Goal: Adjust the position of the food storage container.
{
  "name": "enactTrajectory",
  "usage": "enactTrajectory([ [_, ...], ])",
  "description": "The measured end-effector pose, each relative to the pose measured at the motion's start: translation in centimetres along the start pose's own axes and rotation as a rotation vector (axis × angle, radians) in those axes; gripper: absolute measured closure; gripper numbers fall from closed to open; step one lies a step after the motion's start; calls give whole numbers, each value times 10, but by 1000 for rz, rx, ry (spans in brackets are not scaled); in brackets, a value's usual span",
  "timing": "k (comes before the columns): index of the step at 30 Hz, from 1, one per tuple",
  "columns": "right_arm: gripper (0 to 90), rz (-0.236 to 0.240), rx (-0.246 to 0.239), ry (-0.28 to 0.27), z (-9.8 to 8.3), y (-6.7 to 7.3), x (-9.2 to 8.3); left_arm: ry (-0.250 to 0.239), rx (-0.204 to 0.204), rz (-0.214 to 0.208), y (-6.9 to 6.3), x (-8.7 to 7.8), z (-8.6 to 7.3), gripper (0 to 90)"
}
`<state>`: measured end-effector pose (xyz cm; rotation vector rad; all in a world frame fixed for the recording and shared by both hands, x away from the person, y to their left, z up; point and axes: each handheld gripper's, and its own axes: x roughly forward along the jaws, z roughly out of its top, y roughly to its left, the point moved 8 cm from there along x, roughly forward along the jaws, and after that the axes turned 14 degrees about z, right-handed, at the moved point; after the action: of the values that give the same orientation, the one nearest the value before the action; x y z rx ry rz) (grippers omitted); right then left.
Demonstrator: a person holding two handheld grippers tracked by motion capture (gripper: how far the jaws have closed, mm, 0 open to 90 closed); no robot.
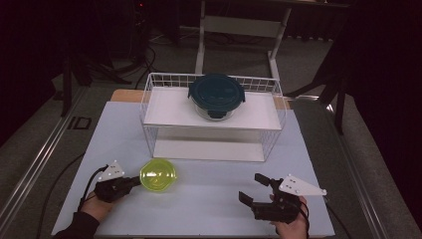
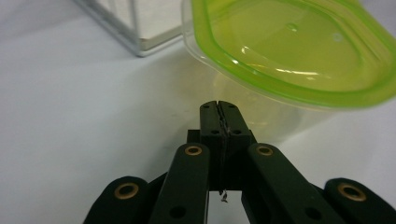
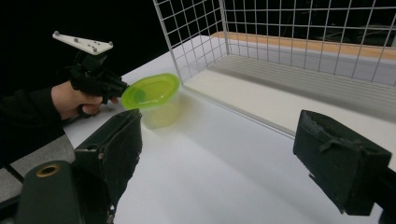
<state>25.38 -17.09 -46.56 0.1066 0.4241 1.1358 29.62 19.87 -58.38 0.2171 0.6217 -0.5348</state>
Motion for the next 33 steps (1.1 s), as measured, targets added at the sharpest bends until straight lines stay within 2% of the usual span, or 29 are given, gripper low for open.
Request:
enactTrajectory([
  [2, 151, 2, 4, 1, 0, 1, 1, -10, 16, -26, -13, -1, 4, 900],
  [4, 151, 0, 0, 3, -1, 1, 1, -14, 20, -31, -16, -1, 5, 900],
  [6, 151, 4, 2, 2, -1, 2, 2, -21, 34, -60, -28, 1, 10, 900],
  [9, 151, 4, 1, 2, 0, 2, 1, -13, 47, -84, -40, 5, 12, 900],
  [10, 151, 3, 1, 2, 0, 2, 1, -13, 47, -84, -40, 5, 12, 900],
  [11, 151, 1, 0, 3, 0, 1, 1, -6, 56, -99, -46, 9, 12, 900],
  [12, 151, 2, 0, 1, 0, 2, 0, -6, 56, -99, -46, 9, 12, 900],
  [14, 151, 0, 0, 2, 0, 2, 0, 11, 72, -116, -58, 14, 13, 900],
  [16, 151, -1, 0, 2, 0, 1, 0, 14, 77, -121, -61, 14, 13, 900],
  [17, 151, 0, 1, 2, 0, 1, 0, 13, 94, -132, -67, 15, 14, 900],
  [20, 151, 0, 1, 4, 0, 1, 0, 21, 94, -129, -66, 16, 14, 900],
  [21, 151, -2, 0, 5, 0, 1, -1, 41, 84, -103, -60, 16, 12, 900],
  [26, 151, -1, 3, -2, 0, 0, -1, 31, 39, -74, -43, 18, 13, 900],
  [29, 151, 0, 2, 1, 0, 0, 0, 18, 22, -76, -40, 23, 19, 900],
  [33, 151, -2, -2, 6, -1, 1, 0, 18, 32, -97, -47, 29, 24, 900],
])
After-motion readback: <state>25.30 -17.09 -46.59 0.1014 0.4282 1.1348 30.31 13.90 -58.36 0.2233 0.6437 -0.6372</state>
